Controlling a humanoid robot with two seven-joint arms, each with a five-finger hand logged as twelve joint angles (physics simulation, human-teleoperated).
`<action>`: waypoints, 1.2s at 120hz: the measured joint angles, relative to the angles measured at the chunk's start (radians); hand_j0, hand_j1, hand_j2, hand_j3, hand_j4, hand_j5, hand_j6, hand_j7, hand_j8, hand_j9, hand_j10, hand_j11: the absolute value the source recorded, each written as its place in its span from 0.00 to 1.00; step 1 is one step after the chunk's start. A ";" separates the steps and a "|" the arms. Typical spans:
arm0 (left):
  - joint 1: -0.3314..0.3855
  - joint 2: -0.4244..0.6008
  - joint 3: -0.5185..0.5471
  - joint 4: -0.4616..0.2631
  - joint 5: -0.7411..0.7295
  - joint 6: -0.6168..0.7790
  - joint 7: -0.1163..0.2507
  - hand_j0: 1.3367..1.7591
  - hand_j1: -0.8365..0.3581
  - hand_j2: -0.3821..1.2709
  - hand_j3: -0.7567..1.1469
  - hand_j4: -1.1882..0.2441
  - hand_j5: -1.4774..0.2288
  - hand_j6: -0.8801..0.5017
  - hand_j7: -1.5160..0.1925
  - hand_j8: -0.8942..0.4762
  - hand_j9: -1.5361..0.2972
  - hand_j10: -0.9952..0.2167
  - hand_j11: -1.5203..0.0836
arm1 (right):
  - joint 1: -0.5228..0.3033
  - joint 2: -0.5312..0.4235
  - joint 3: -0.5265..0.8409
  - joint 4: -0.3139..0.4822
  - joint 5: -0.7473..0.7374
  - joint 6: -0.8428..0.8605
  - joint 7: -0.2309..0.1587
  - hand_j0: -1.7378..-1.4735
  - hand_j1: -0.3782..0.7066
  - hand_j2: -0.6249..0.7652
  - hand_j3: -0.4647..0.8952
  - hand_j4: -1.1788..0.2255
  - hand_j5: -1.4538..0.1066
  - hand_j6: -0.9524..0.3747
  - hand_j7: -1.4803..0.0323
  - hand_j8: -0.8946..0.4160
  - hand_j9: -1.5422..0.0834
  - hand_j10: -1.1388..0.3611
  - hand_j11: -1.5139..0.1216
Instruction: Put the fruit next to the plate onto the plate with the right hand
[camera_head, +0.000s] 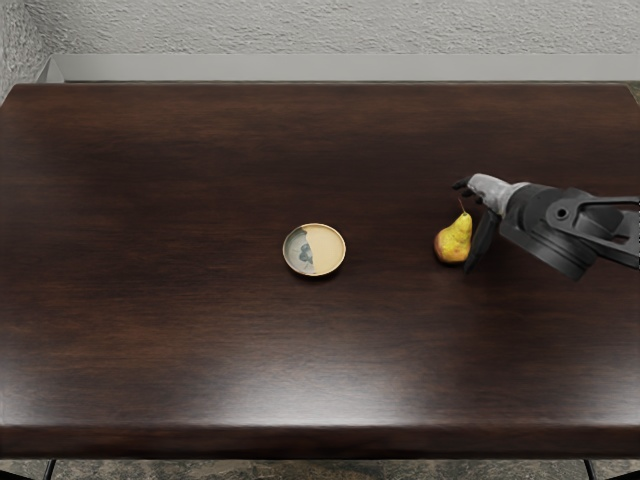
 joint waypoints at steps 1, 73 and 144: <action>0.000 0.000 0.000 0.000 0.000 0.000 0.000 0.76 0.98 0.23 0.40 0.82 0.86 0.63 0.88 0.65 0.83 0.81 0.94 | 0.000 0.001 0.000 0.000 0.000 -0.001 0.000 0.30 0.16 0.43 0.34 0.75 0.83 0.63 0.88 0.59 0.85 0.68 0.83; 0.000 0.000 0.000 0.000 0.001 0.000 0.000 0.76 0.98 0.23 0.40 0.82 0.86 0.63 0.88 0.65 0.83 0.81 0.94 | 0.000 0.044 -0.005 0.007 -0.005 -0.018 0.000 0.30 0.38 0.41 0.34 0.60 0.66 0.47 0.70 0.43 0.69 0.54 0.67; 0.000 0.000 0.000 0.000 0.000 0.000 0.000 0.76 0.98 0.23 0.40 0.82 0.86 0.63 0.88 0.65 0.83 0.81 0.94 | 0.002 0.047 -0.027 0.025 -0.015 -0.056 0.002 0.31 0.43 0.39 0.34 0.57 0.60 0.43 0.65 0.40 0.63 0.51 0.61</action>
